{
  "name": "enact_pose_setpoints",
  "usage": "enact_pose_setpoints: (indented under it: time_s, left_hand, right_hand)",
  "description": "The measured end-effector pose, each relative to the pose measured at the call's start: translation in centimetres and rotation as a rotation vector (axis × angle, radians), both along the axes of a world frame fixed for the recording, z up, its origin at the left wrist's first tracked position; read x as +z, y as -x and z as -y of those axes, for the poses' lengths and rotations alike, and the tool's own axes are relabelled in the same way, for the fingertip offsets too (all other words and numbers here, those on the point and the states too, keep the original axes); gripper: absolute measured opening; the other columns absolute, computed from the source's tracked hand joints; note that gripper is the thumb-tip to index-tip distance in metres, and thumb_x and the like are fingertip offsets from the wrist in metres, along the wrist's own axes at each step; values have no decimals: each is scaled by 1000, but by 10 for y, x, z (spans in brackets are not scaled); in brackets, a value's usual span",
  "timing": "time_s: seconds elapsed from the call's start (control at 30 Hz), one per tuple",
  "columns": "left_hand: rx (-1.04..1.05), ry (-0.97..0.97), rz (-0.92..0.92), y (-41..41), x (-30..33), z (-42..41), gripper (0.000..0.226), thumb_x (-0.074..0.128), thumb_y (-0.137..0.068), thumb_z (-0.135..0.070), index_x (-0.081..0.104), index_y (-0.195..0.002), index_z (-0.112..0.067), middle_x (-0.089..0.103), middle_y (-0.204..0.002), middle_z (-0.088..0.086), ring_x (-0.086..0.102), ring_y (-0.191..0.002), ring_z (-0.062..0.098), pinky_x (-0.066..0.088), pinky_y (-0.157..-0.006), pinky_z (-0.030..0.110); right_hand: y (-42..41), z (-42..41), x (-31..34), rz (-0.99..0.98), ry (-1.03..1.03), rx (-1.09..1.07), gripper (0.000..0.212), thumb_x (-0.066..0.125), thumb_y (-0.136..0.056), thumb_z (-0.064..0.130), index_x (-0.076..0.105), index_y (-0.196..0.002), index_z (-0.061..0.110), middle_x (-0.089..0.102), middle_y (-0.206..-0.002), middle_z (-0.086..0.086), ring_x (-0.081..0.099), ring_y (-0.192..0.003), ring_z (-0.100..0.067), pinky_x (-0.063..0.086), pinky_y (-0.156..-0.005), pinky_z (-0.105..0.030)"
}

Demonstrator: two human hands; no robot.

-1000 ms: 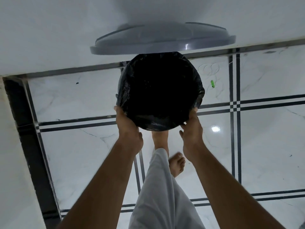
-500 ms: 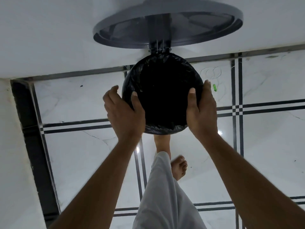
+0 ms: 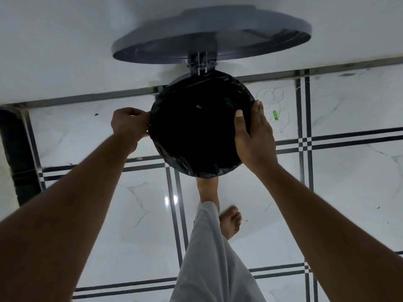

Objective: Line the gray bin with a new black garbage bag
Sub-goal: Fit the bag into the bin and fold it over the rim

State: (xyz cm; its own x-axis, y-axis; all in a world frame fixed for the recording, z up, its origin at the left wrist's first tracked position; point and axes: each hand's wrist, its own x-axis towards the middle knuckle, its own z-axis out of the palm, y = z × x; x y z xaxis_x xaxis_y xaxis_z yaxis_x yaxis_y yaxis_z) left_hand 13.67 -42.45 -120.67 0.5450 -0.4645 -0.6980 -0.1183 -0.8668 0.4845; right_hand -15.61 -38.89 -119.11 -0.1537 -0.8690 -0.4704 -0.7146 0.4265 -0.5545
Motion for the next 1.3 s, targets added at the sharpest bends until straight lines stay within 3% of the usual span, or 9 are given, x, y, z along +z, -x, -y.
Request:
enact_pose_setpoints:
  time_s: [0.17,0.33,0.43,0.5,0.63,0.83,0.93,1.07,1.3]
  left_hand:
    - [-37,31,153,9,-5,13,3,77,-76,-15,75,-77,-15,70,-70,-4,63,-59,15,52,-49,21]
    - [-31,-135,90,6,-14,22,16,74,-79,0,72,-73,-15,72,-79,10,65,-58,22,54,-51,25]
    - [-50,-170,-63,0,-15,23,19,79,-81,7,69,-77,-10,72,-79,12,68,-52,15,67,-60,28]
    - [-28,-132,-190,-6,-12,20,16,79,-91,0,72,-81,-10,72,-79,7,69,-47,6,65,-58,21]
    - [76,-88,-291,-19,-10,4,15,81,-96,-18,77,-109,-12,82,-98,2,78,-92,15,62,-85,29]
    - [338,-131,-312,13,12,-72,23,66,-107,-20,72,-128,-14,74,-129,9,71,-105,22,56,-82,27]
    - [453,-220,-608,46,24,-113,15,60,-111,-31,72,-110,-22,70,-134,26,69,-114,46,54,-107,32]
    - [759,-111,-845,76,24,-143,28,61,-108,-34,76,-120,-14,78,-111,4,73,-100,20,59,-90,35]
    - [922,-104,-849,92,-6,-149,18,58,-105,-3,73,-112,-9,70,-91,6,62,-79,16,54,-74,26]
  right_hand:
    - [4,6,0,-14,8,12,83,27,-111,68,22,-176,18,30,-182,-5,30,-168,-26,29,-135,-50]
    - [10,15,-5,9,-83,-76,88,25,-105,77,32,-172,21,65,-156,-7,59,-146,-32,49,-119,-57]
    - [14,16,-2,90,-103,-114,68,32,-114,64,42,-167,23,69,-142,6,63,-135,-20,46,-109,-35]
    - [15,13,1,144,-114,-160,69,37,-116,58,27,-175,22,60,-158,5,54,-146,-17,36,-109,-27]
    - [16,0,1,173,-99,-420,82,41,-113,62,15,-178,19,33,-181,-7,31,-167,-26,28,-133,-42]
    - [17,-47,6,335,-382,-931,42,40,-116,51,66,-125,20,69,-116,1,67,-112,-22,56,-104,-45]
    - [13,-72,13,590,-574,-1050,35,39,-121,36,67,-133,19,76,-125,1,74,-119,-23,57,-112,-46]
    - [10,-86,13,816,-654,-1140,25,55,-117,28,69,-137,21,78,-133,0,73,-121,-21,54,-111,-44]
    - [8,-77,-5,848,-683,-1254,21,61,-113,16,72,-131,11,80,-114,-2,70,-101,-18,54,-83,-33]
